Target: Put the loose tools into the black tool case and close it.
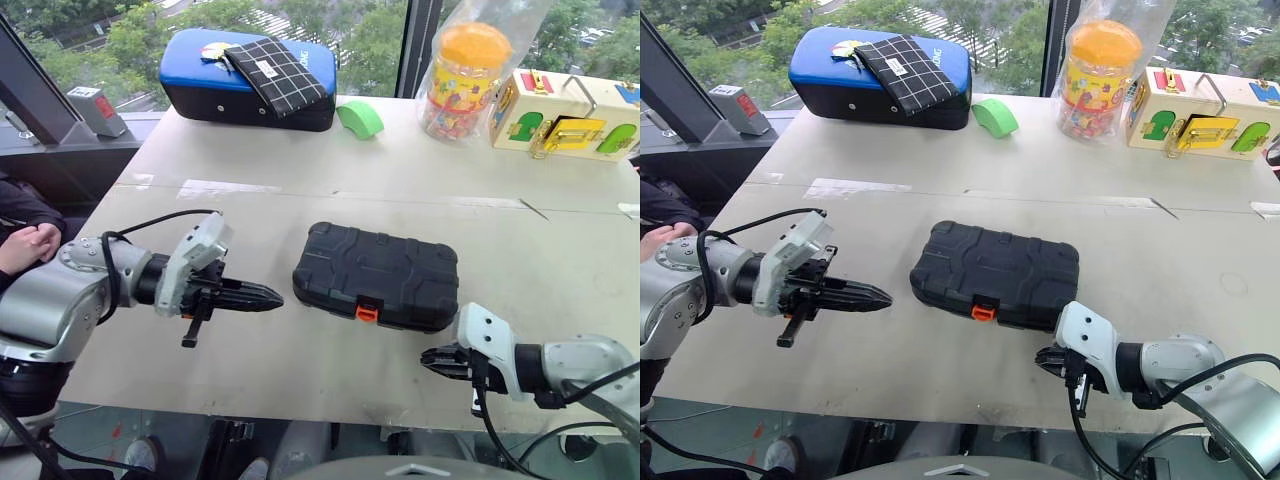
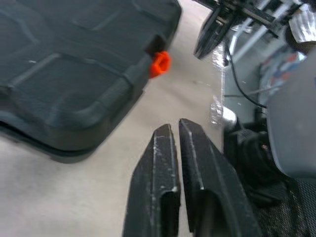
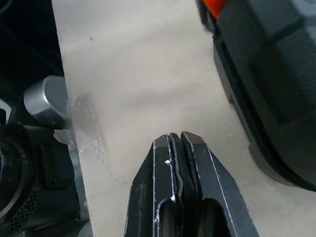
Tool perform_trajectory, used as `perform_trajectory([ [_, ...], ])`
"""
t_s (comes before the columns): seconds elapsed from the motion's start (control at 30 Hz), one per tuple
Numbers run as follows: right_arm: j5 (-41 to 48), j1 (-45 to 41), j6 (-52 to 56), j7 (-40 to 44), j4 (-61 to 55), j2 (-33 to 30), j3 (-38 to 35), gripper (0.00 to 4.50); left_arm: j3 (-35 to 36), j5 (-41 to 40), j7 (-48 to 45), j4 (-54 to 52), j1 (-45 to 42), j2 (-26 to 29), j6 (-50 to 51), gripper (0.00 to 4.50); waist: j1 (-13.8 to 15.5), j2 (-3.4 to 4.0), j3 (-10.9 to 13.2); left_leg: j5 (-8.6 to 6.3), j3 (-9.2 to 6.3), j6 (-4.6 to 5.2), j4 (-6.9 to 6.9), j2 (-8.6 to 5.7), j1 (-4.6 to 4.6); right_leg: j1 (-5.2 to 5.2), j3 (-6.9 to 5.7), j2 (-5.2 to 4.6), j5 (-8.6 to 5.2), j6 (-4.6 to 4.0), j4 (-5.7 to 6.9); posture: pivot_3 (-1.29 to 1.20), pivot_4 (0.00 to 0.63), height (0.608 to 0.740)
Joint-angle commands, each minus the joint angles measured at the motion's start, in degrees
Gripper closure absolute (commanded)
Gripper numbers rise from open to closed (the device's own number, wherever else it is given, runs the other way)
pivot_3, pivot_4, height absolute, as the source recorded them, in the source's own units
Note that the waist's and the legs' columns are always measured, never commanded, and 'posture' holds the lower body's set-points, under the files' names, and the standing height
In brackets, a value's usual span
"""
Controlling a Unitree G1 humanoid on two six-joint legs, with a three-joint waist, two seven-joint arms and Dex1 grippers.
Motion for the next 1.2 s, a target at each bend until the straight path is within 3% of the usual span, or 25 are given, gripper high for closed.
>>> perform_trajectory([
  [0.03,0.69,0.69,-0.55,-0.53,-1.15,0.13,-0.59,4.50,-0.04,-0.87,4.55,-4.11,0.72,-2.69,0.49,4.43,0.02,0.01,0.00,0.00,0.01,0.01,0.01,-0.01,0.00,0.02,0.01,-0.01,0.00,0.00,-0.03,0.00,0.150,0.740],
  [0.4,6.27,-4.15,-4.43,5.29,-1.57,0.75,-0.22,4.50,-5.44,4.39,10.94,-7.91,2.81,-9.00,-5.58,4.43,0.00,0.06,0.01,-0.04,0.03,0.11,0.33,-0.04,0.04,0.13,0.06,0.01,-0.08,-0.19,0.13,0.00,0.150,0.740],
  [0.57,-0.38,-16.38,-5.91,8.00,1.82,1.42,11.49,4.50,-6.21,6.75,15.97,-0.12,-6.09,-15.09,-6.25,4.43,0.00,0.02,-0.01,-0.04,-0.04,0.10,0.42,-0.05,0.02,0.15,-0.05,0.08,0.01,-0.02,0.15,0.00,0.150,0.740],
  [0.73,-4.72,-25.25,-5.23,8.17,4.41,5.15,20.41,4.50,-9.19,9.04,13.11,2.95,-9.70,-14.53,-6.99,4.43,-0.31,0.01,-0.03,-0.04,-0.02,0.09,0.42,-0.07,0.06,0.12,-0.16,0.41,0.04,0.03,0.23,0.00,0.150,0.740],
  [0.83,-8.07,-30.89,-4.00,5.78,8.68,10.73,25.43,4.50,-11.69,11.26,10.27,5.18,-11.60,-13.79,-8.76,4.43,-0.29,-0.02,-0.04,-0.03,-0.05,0.08,0.41,-0.06,0.06,0.11,-0.15,0.41,0.04,0.03,0.25,0.00,0.150,0.740],
  [1.2,-20.63,-35.74,-1.11,-1.02,13.33,16.22,33.62,4.50,-18.49,20.55,7.57,12.57,-15.85,-14.19,-14.67,4.43,-0.19,0.09,-0.10,-0.03,-0.06,0.07,0.43,-0.21,0.22,0.14,-0.02,0.46,0.06,0.03,0.37,0.00,0.150,0.740],
])
